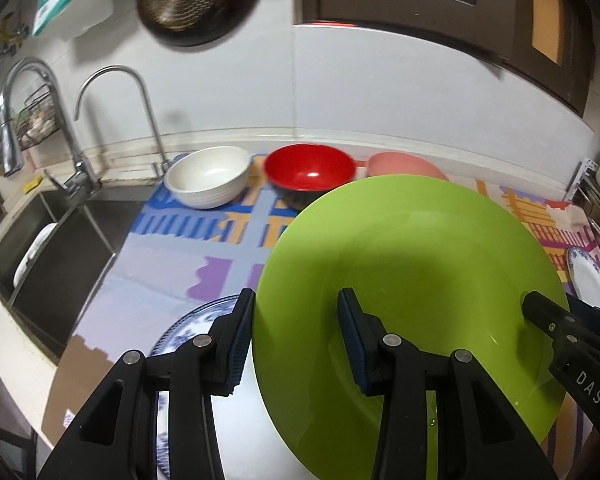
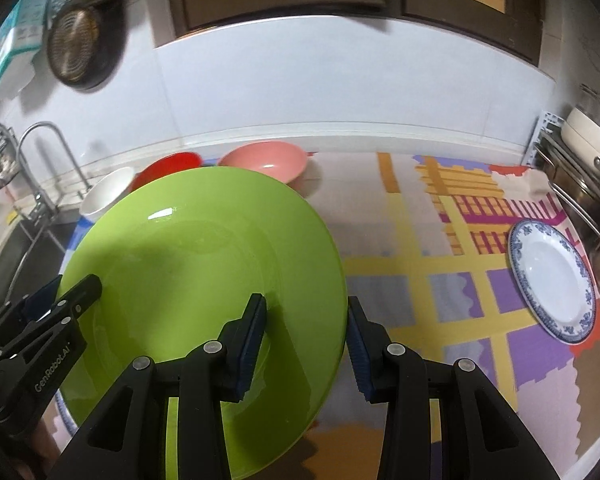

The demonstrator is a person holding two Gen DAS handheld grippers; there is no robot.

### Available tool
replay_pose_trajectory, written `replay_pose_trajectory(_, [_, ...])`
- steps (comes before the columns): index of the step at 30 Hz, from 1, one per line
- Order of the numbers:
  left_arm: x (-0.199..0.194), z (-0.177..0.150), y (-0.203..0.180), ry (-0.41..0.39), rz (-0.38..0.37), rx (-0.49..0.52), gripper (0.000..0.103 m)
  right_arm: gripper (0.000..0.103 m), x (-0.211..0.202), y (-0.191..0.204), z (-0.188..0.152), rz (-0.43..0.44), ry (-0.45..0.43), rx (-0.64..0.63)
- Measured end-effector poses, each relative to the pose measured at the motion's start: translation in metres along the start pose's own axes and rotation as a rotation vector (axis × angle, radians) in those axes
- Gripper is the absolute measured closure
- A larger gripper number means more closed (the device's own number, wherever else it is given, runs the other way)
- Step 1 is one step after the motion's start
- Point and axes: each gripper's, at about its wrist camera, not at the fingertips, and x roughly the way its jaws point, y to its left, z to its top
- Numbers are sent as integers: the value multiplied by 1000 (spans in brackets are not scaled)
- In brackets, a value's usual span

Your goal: Organize plates and bowls

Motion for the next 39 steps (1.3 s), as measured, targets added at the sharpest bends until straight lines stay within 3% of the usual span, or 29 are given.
replay_pose_trajectory(19, [-1,-35,85,80,92,-61,62,63,11,87,-27,109,95,-78])
replay_pose_trajectory(39, [32,-63,113,222,113,-83,62,63,50,123,-53,121,232,-107])
